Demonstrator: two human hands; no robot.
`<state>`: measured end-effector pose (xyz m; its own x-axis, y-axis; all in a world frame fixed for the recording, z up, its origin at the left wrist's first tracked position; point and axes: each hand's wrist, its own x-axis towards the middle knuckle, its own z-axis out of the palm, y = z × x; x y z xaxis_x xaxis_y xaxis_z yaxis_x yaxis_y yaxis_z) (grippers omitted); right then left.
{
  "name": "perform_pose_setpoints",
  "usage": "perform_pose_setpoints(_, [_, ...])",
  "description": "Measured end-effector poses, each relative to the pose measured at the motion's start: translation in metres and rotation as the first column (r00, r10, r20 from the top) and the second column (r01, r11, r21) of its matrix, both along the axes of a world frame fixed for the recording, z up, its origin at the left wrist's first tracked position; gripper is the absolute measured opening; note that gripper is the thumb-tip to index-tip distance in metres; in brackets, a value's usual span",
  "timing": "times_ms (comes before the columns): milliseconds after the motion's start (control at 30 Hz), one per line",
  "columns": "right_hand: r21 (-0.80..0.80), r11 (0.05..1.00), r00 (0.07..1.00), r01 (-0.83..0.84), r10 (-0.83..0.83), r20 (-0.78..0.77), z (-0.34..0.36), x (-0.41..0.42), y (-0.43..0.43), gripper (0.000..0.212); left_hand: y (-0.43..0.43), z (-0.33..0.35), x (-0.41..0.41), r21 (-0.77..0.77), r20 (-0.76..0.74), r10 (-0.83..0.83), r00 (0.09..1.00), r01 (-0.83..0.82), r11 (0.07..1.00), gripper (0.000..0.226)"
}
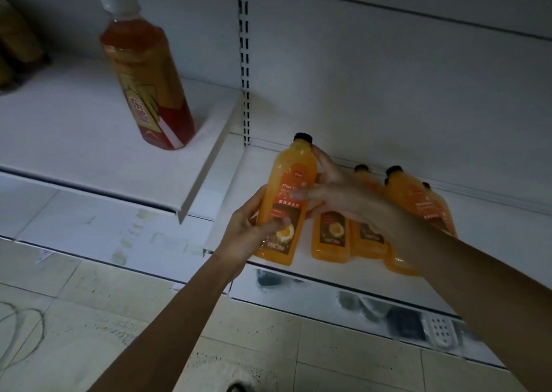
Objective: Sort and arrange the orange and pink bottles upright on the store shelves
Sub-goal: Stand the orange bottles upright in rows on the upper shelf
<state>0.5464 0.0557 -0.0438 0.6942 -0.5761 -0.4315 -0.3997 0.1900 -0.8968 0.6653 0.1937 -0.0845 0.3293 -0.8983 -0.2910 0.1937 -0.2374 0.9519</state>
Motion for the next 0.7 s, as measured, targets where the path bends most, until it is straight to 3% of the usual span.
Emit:
perform_pose_setpoints(67, [-0.083,0.996,1.0,-0.016,0.017,0.01,0.0,0.008,-0.004,0.087,-0.005,-0.006,0.007,-0.025,0.092,-0.005,0.996,0.007,1.0,0.056])
perform_pose_setpoints(133, [-0.238,0.971,1.0,-0.025,0.026,-0.001,-0.003,0.018,-0.005,0.084,-0.014,-0.012,0.013,-0.036,0.297,0.04,0.954,-0.031,0.999,0.057])
perform_pose_setpoints(233, [-0.491,0.87,0.999,-0.047,0.037,-0.03,-0.012,0.032,-0.003,0.084,-0.02,-0.022,0.015,-0.047,0.619,0.087,0.781,-0.074,0.996,0.056])
perform_pose_setpoints(333, [-0.547,0.837,1.0,0.007,0.004,0.019,-0.018,0.046,-0.007,0.079,-0.008,-0.039,0.017,0.099,0.804,-0.031,0.593,-0.082,0.992,0.078])
perform_pose_setpoints(400, [-0.606,0.795,0.999,0.039,-0.027,0.029,-0.021,0.055,-0.015,0.08,0.007,-0.048,0.017,0.316,0.852,-0.289,0.436,0.01,0.949,0.078])
perform_pose_setpoints(467, [-0.694,0.717,0.998,0.059,-0.063,0.019,-0.027,0.066,-0.028,0.082,0.017,-0.052,0.017,0.415,0.85,-0.417,0.322,0.079,0.906,0.072])
perform_pose_setpoints(533, [-0.751,0.657,0.991,0.064,-0.133,-0.032,-0.032,0.08,-0.045,0.084,0.019,-0.05,0.018,0.416,0.844,-0.42,0.334,0.088,0.905,0.07])
perform_pose_setpoints(700, [-0.751,0.654,0.979,0.093,-0.198,-0.051,-0.035,0.112,-0.069,0.082,0.014,-0.049,0.017,0.418,0.84,-0.417,0.348,0.078,0.905,0.072])
